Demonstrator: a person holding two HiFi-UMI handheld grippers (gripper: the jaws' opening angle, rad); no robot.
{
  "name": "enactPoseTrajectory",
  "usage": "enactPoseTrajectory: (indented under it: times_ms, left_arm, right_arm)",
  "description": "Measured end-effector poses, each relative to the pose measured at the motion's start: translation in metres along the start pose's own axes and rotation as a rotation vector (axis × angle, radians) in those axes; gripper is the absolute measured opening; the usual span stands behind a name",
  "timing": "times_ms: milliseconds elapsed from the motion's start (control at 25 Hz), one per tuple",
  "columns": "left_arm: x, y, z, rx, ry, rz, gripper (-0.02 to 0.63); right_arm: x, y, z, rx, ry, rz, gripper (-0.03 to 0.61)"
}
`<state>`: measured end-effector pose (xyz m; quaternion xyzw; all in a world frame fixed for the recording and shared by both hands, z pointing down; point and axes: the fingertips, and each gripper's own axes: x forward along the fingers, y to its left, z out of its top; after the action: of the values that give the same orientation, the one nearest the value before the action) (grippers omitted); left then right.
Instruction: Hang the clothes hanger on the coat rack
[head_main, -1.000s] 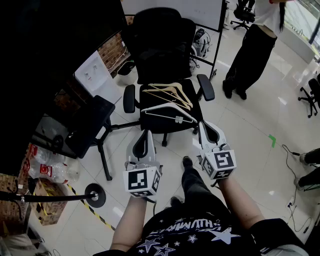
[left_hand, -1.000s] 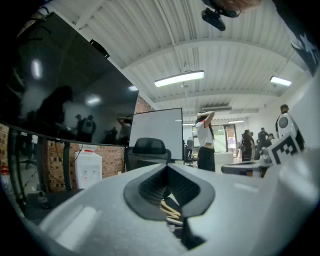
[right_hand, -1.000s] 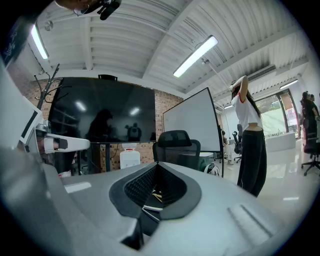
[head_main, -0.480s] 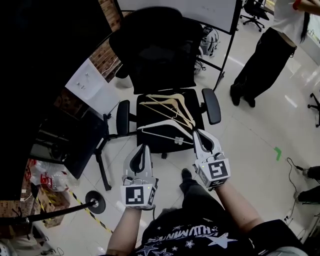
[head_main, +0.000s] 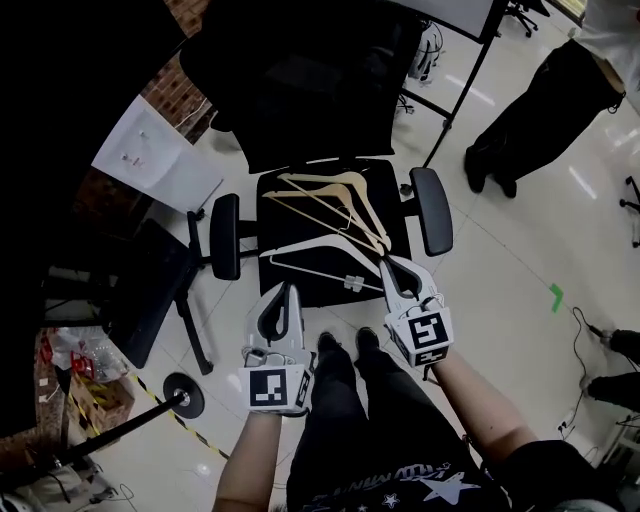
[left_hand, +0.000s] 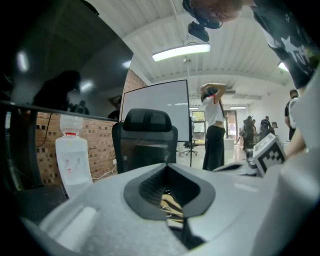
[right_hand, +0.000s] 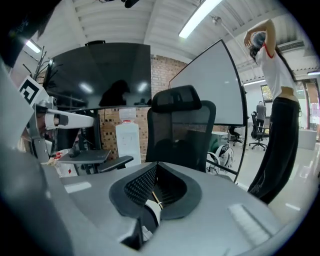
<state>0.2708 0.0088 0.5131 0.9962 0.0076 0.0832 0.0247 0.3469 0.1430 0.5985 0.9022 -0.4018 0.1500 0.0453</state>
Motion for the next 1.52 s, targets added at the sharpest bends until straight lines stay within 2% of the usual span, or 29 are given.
enactPoseTrajectory:
  times_ms: [200,360,520,800,1120,1280,1520]
  left_arm:
    - [0.029,0.024,-0.053,-0.018,0.092,0.009,0.005]
    - [0.042,0.029,-0.110,-0.022,0.163,-0.021,0.005]
    - [0.058,0.032,-0.157,-0.038,0.228,-0.051,0.005]
    - [0.083,0.039,-0.209,-0.009,0.278,-0.077,0.005]
    - [0.105,0.047,-0.269,-0.004,0.368,-0.079,0.005]
    - [0.110,0.048,-0.281,-0.013,0.378,-0.073,0.005]
    - [0.115,0.049,-0.289,-0.028,0.383,-0.062,0.005]
  right_arm:
    - [0.030,-0.015,-0.053,-0.041,0.112,-0.070,0.006]
    - [0.045,-0.018,-0.089,-0.014,0.164,-0.089,0.006]
    - [0.061,-0.024,-0.119,-0.034,0.219,-0.122,0.006]
    - [0.091,-0.021,-0.196,0.008,0.423,-0.027,0.018]
    - [0.122,-0.011,-0.256,-0.005,0.566,0.087,0.138]
    - [0.134,-0.008,-0.270,-0.001,0.598,0.116,0.153]
    - [0.140,0.001,-0.298,-0.075,0.688,0.195,0.206]
